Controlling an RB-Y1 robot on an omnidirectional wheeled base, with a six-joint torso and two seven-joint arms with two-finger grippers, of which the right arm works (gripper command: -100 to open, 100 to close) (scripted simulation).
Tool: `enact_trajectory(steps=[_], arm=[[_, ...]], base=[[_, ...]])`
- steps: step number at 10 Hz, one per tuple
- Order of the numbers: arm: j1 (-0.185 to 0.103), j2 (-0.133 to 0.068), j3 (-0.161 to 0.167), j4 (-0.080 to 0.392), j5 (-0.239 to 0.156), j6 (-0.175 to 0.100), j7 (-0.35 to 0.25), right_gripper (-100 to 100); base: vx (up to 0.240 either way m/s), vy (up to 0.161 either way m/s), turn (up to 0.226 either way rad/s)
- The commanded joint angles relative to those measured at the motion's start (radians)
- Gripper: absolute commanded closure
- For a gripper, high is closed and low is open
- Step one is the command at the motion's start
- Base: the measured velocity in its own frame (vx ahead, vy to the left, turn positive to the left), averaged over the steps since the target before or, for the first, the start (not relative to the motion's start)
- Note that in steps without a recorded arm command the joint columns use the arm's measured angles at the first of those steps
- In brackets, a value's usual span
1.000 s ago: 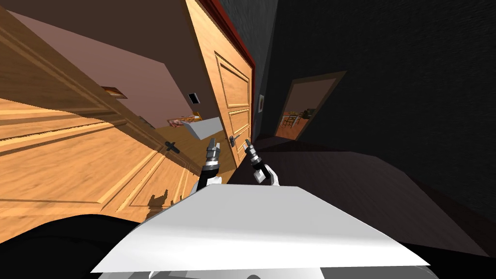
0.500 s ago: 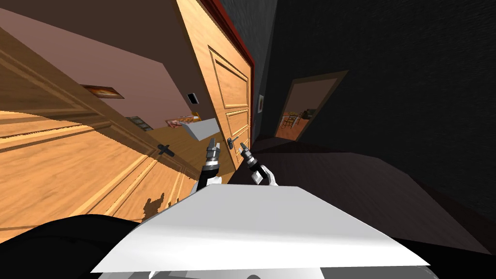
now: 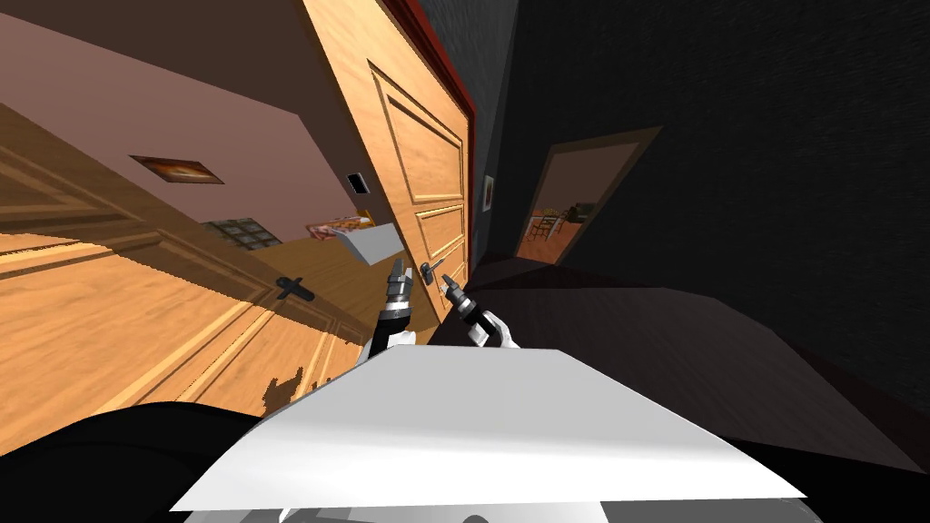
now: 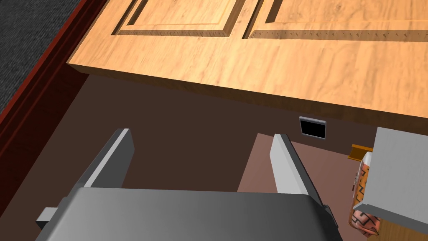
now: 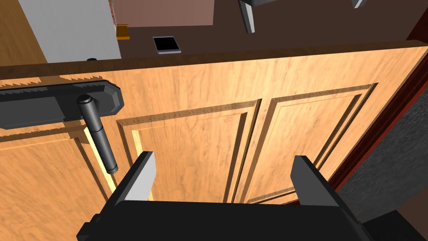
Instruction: Push the door open
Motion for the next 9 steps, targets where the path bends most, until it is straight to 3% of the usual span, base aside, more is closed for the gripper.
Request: enact_trajectory(steps=[1, 9], arm=[[-0.021, 0.003, 0.023, 0.031, -0.003, 0.004, -0.009, -100], [-0.148, -0.009, 0.194, 0.213, -0.027, 0.034, -0.074, -100]], base=[[0.096, -0.029, -0.008], [0.162, -0.03, -0.011]])
